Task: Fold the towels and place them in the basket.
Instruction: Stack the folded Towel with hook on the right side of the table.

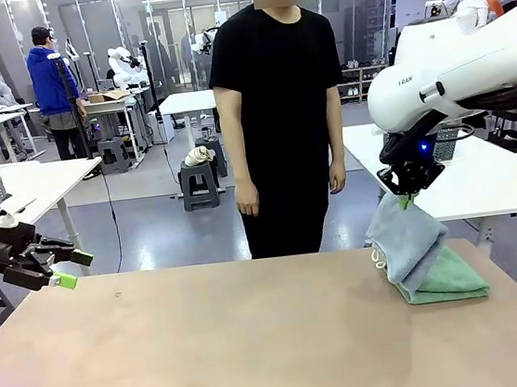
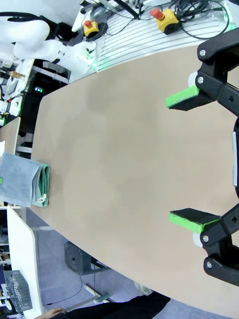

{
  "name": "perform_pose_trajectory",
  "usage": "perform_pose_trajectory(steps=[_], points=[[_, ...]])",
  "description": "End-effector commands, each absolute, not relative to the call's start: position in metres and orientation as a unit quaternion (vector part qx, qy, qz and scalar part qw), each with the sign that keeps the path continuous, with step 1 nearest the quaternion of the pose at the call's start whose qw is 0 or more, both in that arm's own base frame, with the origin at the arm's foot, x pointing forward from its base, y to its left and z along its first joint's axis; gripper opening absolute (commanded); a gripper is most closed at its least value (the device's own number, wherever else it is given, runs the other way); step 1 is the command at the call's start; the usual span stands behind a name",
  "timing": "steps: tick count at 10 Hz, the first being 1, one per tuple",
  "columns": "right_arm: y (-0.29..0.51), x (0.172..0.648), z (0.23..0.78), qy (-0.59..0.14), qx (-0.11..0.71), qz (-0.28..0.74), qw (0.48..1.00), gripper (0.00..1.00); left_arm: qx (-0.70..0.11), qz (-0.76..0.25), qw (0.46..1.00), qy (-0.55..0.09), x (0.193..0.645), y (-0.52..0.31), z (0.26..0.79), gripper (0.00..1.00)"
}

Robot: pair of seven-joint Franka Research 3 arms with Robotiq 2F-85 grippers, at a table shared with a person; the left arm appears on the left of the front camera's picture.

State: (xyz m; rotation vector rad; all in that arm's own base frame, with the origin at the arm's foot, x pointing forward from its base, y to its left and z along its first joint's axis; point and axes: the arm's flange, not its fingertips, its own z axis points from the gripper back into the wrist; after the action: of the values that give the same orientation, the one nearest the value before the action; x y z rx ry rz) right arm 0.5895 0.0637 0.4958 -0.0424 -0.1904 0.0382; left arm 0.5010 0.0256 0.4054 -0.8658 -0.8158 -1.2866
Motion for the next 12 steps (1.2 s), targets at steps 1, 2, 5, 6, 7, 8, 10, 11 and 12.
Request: perform_pose_trajectory(steps=[1,2,5,6,7,8,10,11,12], points=[[0.063,0.583,0.496,-0.095,-0.018,0.018,0.995,0.05,-0.377,-0.565,0.64,-0.359,0.498,0.025,0.407,1.0],[0.064,0.589,0.496,-0.095,-0.021,0.019,0.995,0.06,-0.377,-0.565,0.64,-0.359,0.498,0.025,0.407,1.0],[0.015,0.609,0.479,-0.085,0.054,0.042,0.994,0.06,-0.377,-0.565,0.64,-0.359,0.498,0.025,0.407,1.0],[0.001,0.614,0.469,-0.08,0.065,0.036,0.994,0.06,-0.377,-0.565,0.64,-0.359,0.498,0.025,0.407,1.0],[-0.011,0.617,0.461,-0.081,0.076,0.04,0.993,0.06,-0.377,-0.565,0.64,-0.359,0.498,0.025,0.407,1.0],[-0.022,0.621,0.455,-0.081,0.087,0.04,0.992,0.06,-0.377,-0.565,0.64,-0.359,0.498,0.025,0.407,1.0],[-0.043,0.629,0.435,-0.076,0.116,0.053,0.989,0.06,-0.377,-0.565,0.64,-0.359,0.498,0.025,0.407,1.0],[-0.051,0.634,0.422,-0.079,0.123,0.051,0.988,0.06,-0.377,-0.565,0.64,-0.359,0.498,0.025,0.407,1.0],[-0.059,0.637,0.411,-0.075,0.131,0.042,0.988,0.06,-0.377,-0.565,0.64,-0.359,0.498,0.025,0.407,1.0]])
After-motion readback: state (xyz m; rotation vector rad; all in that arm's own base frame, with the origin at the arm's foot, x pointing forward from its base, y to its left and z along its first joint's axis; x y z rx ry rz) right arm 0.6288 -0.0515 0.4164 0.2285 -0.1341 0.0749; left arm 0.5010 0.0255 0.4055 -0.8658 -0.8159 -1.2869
